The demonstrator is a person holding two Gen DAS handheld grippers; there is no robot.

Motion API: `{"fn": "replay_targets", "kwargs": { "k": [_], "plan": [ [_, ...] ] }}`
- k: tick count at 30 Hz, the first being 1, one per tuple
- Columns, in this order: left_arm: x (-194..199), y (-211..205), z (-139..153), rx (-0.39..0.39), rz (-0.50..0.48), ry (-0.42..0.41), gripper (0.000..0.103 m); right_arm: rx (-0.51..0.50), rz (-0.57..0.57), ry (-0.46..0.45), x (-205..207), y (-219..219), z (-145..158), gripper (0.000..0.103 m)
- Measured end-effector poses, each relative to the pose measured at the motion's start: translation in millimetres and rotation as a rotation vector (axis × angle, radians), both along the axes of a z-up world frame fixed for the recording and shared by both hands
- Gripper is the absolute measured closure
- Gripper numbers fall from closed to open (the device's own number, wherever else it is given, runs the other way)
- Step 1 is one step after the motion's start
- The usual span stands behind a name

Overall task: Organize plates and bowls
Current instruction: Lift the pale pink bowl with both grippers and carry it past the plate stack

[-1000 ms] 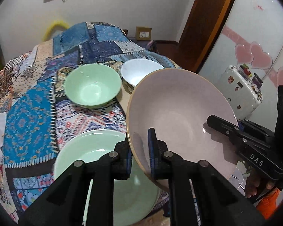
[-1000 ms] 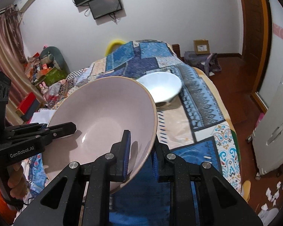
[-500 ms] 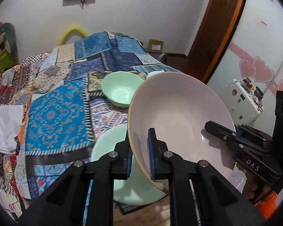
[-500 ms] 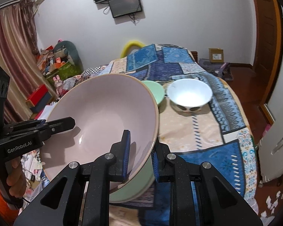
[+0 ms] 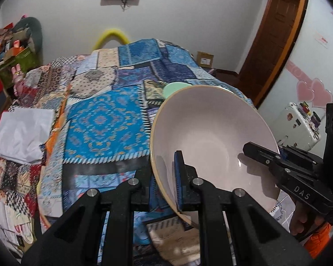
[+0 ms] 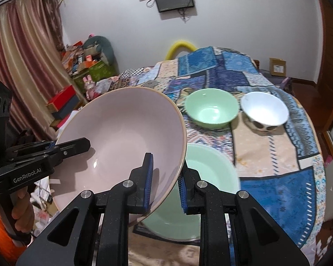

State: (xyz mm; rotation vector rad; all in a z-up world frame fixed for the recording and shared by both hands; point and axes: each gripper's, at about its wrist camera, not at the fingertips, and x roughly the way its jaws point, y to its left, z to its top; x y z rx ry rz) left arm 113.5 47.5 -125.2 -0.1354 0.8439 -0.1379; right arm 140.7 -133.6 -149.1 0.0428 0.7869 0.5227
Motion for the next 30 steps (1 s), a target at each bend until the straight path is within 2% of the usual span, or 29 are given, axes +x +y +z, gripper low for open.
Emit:
{"fn": "replay_targets", "kwargs": {
  "k": [14,30],
  "plan": [
    [-13.2,60.4,-27.5,0.01,0.107,0.053,0.089,-0.031,0.12,0.06,6.4,61.4,-23.4,0.084],
    [0.0,111.9,-84.1,-0.027,0.19,0.176,0.089,-0.095,0.212,0.169,28.6,109.5,-68.0,0.084]
  ]
}}
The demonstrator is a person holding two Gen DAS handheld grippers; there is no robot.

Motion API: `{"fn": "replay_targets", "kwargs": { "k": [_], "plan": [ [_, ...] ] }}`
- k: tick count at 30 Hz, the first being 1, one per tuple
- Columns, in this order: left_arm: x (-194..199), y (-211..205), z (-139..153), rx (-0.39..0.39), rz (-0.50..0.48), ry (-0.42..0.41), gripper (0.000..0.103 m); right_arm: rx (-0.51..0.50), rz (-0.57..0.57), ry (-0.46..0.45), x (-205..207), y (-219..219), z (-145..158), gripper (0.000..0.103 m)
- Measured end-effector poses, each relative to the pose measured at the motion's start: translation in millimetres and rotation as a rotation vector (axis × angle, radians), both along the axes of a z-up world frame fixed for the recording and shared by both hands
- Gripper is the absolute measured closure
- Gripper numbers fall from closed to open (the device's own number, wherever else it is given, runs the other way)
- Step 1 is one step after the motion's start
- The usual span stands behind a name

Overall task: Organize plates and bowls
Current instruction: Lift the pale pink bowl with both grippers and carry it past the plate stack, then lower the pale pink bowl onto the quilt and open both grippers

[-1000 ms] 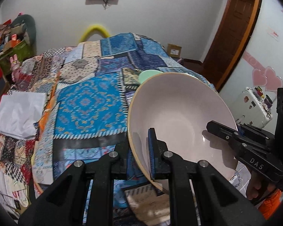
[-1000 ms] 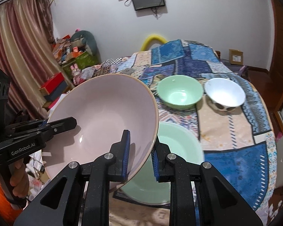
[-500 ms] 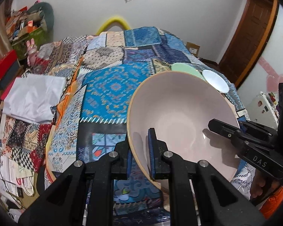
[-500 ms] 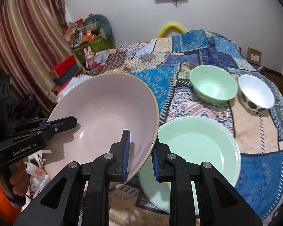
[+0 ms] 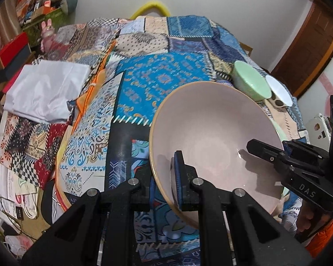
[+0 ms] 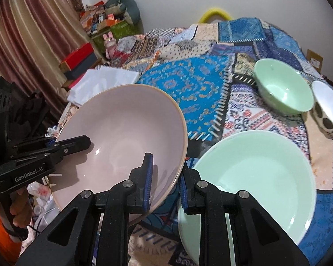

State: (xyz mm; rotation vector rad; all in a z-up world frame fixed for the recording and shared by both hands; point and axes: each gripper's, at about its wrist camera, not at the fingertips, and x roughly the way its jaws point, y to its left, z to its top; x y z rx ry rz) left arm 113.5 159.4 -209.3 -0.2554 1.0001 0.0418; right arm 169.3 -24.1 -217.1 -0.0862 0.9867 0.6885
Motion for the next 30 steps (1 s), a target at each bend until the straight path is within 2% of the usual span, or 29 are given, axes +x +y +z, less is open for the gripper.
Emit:
{"fn": "replay_targets", "kwargs": {
  "k": [14,20,25,30],
  "plan": [
    [4.6,18.6,-46.1,0.004,0.025,0.11,0.089,-0.092,0.079,0.083,6.1,27.3,-37.0,0.084],
    [5.4,23.5,-50.4,0.004,0.034,0.111,0.089,-0.083,0.106,0.115,8.9,28.8,-39.5,0.081],
    [1.5,21.3,-49.0,0.02,0.041,0.108,0.089,-0.082,0.107,0.105,7.1,26.4,-34.4,0.081],
    [-7.8,22.2,-30.8,0.051,0.056,0.071,0.088,-0.066,0.095,0.07,3.7,15.3,-17.0,0.081]
  ]
}}
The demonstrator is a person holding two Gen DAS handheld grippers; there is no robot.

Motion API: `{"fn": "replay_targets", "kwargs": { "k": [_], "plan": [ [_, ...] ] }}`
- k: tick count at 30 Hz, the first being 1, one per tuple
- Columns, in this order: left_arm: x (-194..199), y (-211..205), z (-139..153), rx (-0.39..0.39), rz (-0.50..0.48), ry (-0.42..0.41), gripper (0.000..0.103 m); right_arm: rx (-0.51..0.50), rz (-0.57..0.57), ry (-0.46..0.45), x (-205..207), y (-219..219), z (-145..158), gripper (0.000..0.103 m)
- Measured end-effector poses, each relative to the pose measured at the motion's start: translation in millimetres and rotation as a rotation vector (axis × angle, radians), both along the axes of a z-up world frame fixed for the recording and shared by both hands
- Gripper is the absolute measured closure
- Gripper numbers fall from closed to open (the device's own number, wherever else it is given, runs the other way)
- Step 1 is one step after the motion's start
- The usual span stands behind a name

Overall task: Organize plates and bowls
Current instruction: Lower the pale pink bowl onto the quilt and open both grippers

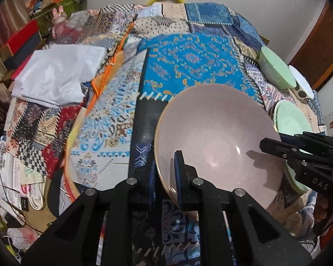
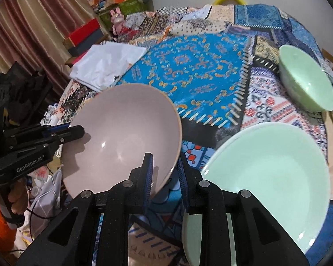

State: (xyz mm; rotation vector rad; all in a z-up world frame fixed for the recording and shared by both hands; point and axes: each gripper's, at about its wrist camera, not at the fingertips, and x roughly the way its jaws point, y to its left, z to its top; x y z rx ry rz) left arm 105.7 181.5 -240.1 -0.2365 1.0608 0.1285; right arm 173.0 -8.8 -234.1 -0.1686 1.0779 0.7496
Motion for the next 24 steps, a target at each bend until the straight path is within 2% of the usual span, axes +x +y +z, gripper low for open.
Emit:
{"fn": "replay_targets", "kwargs": {
  "k": [9,12,14,17,24],
  "plan": [
    [-11.0,-12.8,52.7,0.072,0.009,-0.121,0.063,0.069,-0.053,-0.129,-10.4,-35.5,50.1,0.076],
    [-12.5,-25.2,72.9,0.081,-0.011,-0.177,0.055,0.077,-0.078,-0.176,-10.8,-48.1,64.5,0.069],
    [-10.8,-34.7,84.9,0.085,-0.025,-0.209,0.053,0.085,-0.102,-0.213,-10.7,-60.1,75.0,0.057],
    [-4.5,-49.2,100.6,0.079,-0.052,-0.245,0.045,0.094,-0.14,-0.258,-7.4,-78.0,88.3,0.056],
    [27.4,-83.6,123.2,0.085,-0.121,-0.289,0.035,0.097,-0.249,-0.323,11.1,-123.4,106.4,0.046]
  ]
}}
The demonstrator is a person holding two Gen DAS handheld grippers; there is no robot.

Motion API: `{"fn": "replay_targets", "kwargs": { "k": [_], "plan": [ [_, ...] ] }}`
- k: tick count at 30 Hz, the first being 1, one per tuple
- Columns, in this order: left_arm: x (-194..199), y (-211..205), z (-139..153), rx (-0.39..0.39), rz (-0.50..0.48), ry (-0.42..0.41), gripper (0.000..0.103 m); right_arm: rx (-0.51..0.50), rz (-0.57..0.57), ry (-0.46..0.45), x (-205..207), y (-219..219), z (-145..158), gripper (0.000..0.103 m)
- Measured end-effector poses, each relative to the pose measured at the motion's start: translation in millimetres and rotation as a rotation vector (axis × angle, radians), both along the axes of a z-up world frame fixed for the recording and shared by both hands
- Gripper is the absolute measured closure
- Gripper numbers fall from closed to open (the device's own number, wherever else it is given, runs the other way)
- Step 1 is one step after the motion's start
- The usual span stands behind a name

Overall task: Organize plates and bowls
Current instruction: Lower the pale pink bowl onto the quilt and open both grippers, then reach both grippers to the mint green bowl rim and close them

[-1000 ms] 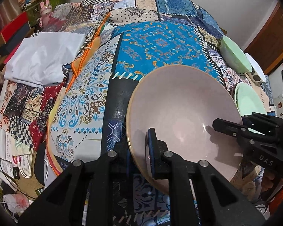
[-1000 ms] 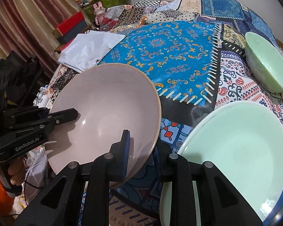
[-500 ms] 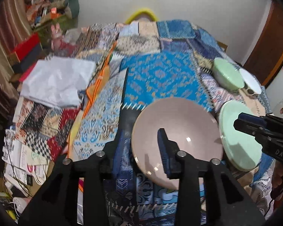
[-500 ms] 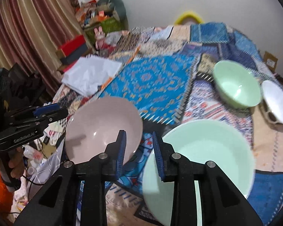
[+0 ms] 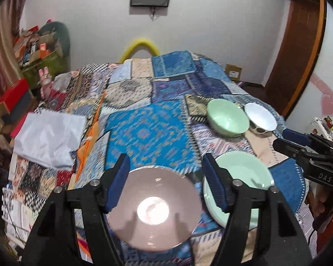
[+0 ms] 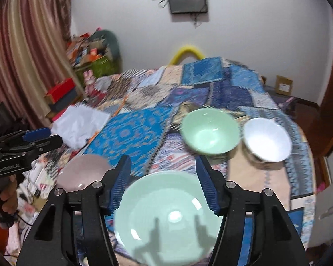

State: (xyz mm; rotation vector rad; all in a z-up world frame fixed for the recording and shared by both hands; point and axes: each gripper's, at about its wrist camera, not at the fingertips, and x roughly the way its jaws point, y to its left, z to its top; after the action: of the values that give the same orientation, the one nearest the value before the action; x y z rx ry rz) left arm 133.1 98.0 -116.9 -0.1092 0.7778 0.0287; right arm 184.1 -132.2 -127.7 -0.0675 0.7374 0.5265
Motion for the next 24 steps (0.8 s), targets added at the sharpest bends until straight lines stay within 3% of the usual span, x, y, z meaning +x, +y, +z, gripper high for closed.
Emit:
{"fn": "replay_targets", "kwargs": {
  "k": [6,9,17,24],
  "plan": [
    [36.3,-22.2,6.8,-0.034,-0.035,0.02,0.019,0.002,-0.082,-0.018,22.2,-30.4,2.9,0.045],
    [54.7,-32.9,8.3,-0.009,-0.044,0.017,0.016,-0.001,-0.113,-0.013,36.6,-41.1,-1.7,0.045],
    [106.3,-56.1,-0.5,0.039,-0.064,0.018,0.013,-0.018,-0.153,0.054,76.6,-50.3,-35.1,0.045],
    [149.3,-69.6,-32.2,0.038,-0.09,0.072,0.012,-0.003,-0.16,0.165,108.7,-52.0,-76.3,0.045]
  ]
}}
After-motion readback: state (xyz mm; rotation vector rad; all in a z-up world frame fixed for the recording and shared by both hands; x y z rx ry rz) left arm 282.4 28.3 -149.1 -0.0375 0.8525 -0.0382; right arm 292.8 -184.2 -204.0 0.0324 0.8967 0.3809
